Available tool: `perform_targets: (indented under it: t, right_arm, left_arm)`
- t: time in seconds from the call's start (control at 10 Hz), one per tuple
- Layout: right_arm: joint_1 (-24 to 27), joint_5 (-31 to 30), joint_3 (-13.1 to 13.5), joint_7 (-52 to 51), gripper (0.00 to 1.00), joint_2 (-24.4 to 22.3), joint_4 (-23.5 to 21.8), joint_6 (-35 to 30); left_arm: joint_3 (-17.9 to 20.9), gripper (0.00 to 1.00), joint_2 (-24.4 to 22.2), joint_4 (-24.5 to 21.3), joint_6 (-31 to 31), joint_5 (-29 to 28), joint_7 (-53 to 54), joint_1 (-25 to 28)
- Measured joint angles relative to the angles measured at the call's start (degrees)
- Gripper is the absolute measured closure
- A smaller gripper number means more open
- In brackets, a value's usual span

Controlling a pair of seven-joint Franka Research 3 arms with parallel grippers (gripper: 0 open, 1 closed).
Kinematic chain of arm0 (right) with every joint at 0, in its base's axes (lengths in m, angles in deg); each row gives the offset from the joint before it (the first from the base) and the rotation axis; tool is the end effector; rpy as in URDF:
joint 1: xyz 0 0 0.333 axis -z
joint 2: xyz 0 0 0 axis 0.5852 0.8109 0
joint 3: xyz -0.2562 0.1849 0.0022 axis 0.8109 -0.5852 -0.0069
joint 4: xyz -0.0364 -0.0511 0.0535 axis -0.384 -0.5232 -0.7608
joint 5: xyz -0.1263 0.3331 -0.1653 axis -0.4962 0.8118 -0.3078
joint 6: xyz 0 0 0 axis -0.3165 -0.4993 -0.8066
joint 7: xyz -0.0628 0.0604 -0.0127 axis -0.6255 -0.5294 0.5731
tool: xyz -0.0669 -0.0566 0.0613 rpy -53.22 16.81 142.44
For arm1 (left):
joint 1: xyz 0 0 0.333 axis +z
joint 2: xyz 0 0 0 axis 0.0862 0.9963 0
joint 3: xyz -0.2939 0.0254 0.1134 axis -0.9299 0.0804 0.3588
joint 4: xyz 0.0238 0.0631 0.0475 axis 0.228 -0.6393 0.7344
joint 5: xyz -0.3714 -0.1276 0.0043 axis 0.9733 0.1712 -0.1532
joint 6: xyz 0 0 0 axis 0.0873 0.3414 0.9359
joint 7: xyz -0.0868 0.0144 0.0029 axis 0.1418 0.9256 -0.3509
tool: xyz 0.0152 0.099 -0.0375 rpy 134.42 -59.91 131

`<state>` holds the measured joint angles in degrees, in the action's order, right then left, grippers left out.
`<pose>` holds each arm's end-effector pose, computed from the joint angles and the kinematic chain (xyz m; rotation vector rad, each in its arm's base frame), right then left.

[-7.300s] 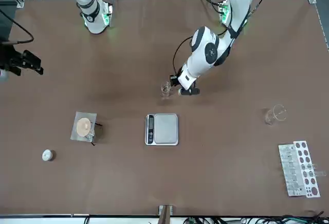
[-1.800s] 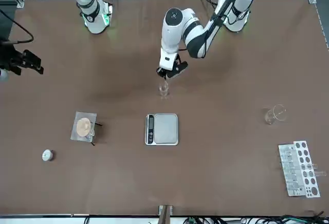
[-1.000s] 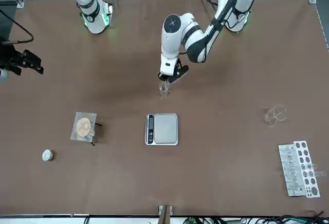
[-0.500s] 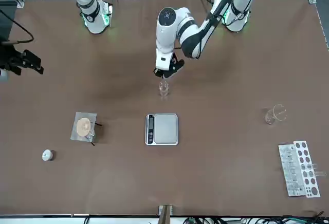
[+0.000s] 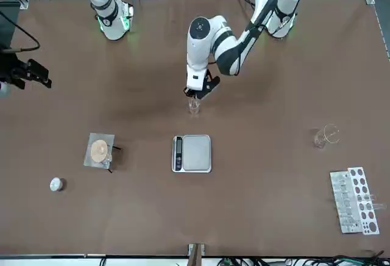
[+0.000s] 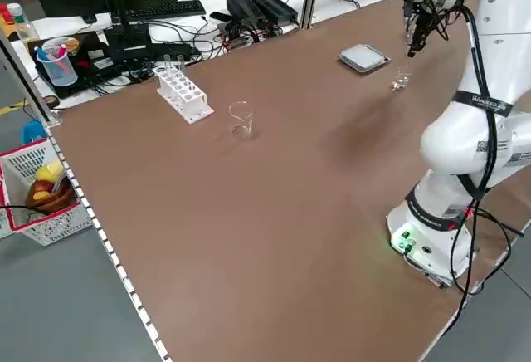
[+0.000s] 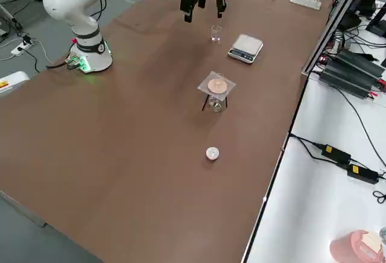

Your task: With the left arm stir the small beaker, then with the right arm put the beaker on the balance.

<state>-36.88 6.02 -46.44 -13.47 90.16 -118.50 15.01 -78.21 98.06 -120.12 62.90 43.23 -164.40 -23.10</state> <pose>0.5531 -0.0172 0.6193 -3.1195 -0.0263 0.0620 0.4158 -0.5202 0.3096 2.8925 0.9607 0.0648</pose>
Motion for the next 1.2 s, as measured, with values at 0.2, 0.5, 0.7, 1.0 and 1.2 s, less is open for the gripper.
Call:
perform_targets:
  t: [0.2, 0.5, 0.7, 1.0, 1.2]
  right_arm:
    - [0.01, 0.00, 0.00, 0.00, 0.00, 0.00, 0.00, 0.00]
    - [0.01, 0.00, 0.00, 0.00, 0.00, 0.00, 0.00, 0.00]
    - [0.02, 0.00, 0.00, 0.00, 0.00, 0.00, 0.00, 0.01]
    - [0.03, 0.00, 0.00, 0.00, 0.00, 0.00, 0.00, 0.02]
    - [0.03, 0.00, 0.00, 0.00, 0.00, 0.00, 0.00, 0.02]
  left_arm:
    - [-0.13, 0.92, 0.01, 0.11, -2.63, -0.27, 0.00, -0.43]
    - [-0.48, 0.92, 0.01, 0.66, -3.29, -0.30, -0.07, -0.74]
    - [-0.47, 0.92, 0.00, 1.61, -3.31, -0.30, -0.20, -0.71]
    - [-0.15, 0.92, 0.71, 2.61, -3.47, -0.30, -2.06, -0.29]
    - [0.05, 0.92, 1.94, 3.08, -3.47, -0.30, -2.17, -0.22]
